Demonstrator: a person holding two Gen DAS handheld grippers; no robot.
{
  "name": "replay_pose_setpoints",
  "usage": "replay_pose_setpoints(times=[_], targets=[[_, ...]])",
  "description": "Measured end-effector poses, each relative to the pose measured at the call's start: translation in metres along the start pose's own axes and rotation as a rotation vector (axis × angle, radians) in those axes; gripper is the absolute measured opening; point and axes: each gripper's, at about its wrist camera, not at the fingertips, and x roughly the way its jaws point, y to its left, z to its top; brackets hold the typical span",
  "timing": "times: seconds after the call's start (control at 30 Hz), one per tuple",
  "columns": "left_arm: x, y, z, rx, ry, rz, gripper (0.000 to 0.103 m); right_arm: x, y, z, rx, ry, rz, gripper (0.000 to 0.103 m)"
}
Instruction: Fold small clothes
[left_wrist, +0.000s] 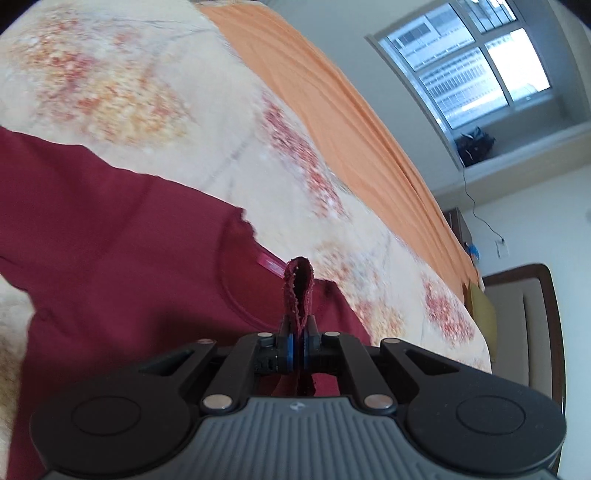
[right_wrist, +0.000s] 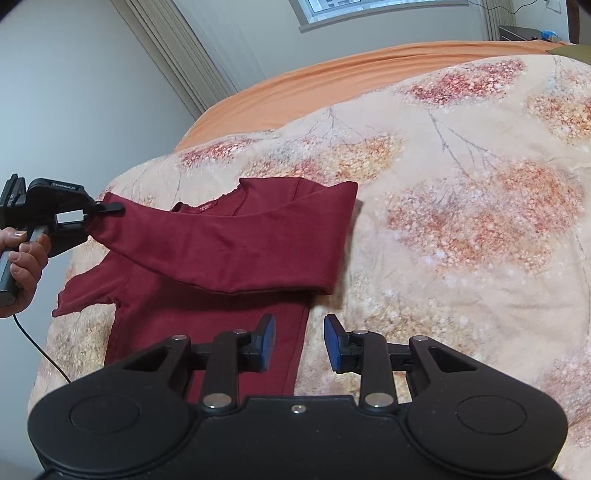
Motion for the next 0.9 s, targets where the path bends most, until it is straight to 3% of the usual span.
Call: replay_pose_setpoints(times=[0.17, 0.3, 0.57, 0.63, 0.7, 0.8, 0.9], targets=[[-0.012, 0.048, 0.014, -0.074, -0.053, 0.04, 0.004, 0.011, 0.006, 0.0, 0.022, 0.021, 0.0, 0.033], [-0.01, 0.079, 0.02, -0.079, -0.049, 0.121, 0.004, 0.019, 0.01, 0.0, 0.021, 0.037, -0.004, 0.034], [0.024, 0.099, 0.011, 0.069, 0.034, 0.329, 0.005, 0.037, 0.015, 0.006, 0.033, 0.048, 0.01, 0.034], [0.027, 0.099, 0.009, 0.096, 0.036, 0.366, 0.012, 0.045, 0.012, 0.013, 0.046, 0.04, 0.026, 0.035], [0.027, 0.1, 0.01, 0.113, 0.039, 0.376, 0.032, 0.056, 0.005, 0.024, 0.068, 0.025, 0.058, 0.037], [0.019, 0.099, 0.016, 0.13, 0.013, 0.379, 0.044, 0.078, -0.011, 0.049, 0.118, -0.009, 0.104, 0.037], [0.002, 0.099, 0.02, 0.113, -0.021, 0.366, 0.048, 0.106, -0.031, 0.08, 0.144, -0.031, 0.119, 0.038]])
